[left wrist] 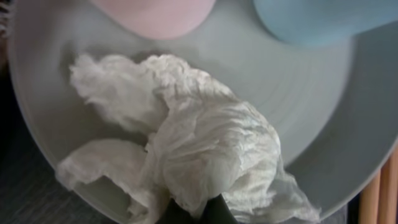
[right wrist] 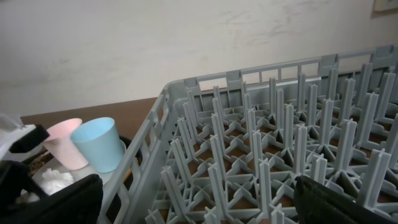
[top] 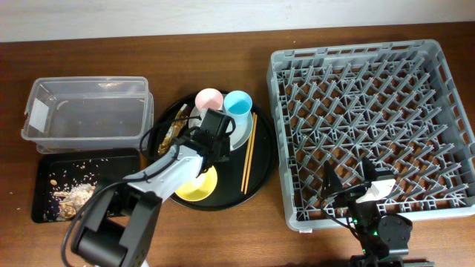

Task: Sort waste into correct bins and load items into the dishwasher rack
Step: 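Carry the tissue left and drop it into the clear bin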

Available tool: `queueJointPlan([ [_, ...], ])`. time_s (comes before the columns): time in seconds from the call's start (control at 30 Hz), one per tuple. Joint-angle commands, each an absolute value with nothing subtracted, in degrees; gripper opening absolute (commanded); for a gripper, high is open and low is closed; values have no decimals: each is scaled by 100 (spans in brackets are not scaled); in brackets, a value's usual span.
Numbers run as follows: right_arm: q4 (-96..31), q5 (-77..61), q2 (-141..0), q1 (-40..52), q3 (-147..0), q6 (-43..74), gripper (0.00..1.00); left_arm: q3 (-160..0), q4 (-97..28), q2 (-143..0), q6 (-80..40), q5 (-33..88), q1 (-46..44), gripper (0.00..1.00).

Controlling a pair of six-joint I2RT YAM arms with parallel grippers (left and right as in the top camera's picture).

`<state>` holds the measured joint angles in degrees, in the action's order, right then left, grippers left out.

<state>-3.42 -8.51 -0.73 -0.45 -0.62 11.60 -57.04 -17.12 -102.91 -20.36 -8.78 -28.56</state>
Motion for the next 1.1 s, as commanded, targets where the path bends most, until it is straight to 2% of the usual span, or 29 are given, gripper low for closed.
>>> queueJointPlan([
  [0.0,-368,-882,-36,-78,-32,1144,98,-6265,-2311,-9513,-1944,-1468,-2860,0],
  [0.17,-366,-882,-36,-78,-32,1144,98,-6753,-2965,-8619,-1804,-3087,-2801,0],
  [0.3,-366,-882,-36,-78,-32,1144,98,-6755,-2967,-8250,-1699,-3492,-2368,0],
  [0.43,-366,-882,-36,-78,-32,1144,98,-6755,-2945,-8276,-1704,-3168,-1520,0],
  [0.63,-366,-882,-36,-78,-32,1144,98,-6755,-2801,-8691,-1704,-1855,-60,0],
  [0.77,-366,-882,-36,-78,-32,1144,98,-6755,-2600,-9249,-1702,-1350,550,1],
  [0.8,-366,-884,-36,-78,-32,1144,98,-6755,-2416,-9546,-1557,-1278,749,12],
  [0.83,-366,-882,-36,-78,-32,1144,98,-6755,-2357,-9636,-1503,-1269,810,29],
  [0.87,-366,-882,-36,-78,-32,1144,98,-6755,-2331,-9690,-1452,-1260,860,56],
  [0.9,-368,-882,-36,-78,-32,1144,98,-6755,-2320,-9710,-1439,-1260,897,72],
  [0.97,-368,-882,-36,-78,-32,1144,98,-6781,-2320,-9662,-1441,-1247,934,79],
  [1.07,-368,-882,-36,-78,-32,1144,98,-6989,-2600,-9338,-1441,-642,882,80],
])
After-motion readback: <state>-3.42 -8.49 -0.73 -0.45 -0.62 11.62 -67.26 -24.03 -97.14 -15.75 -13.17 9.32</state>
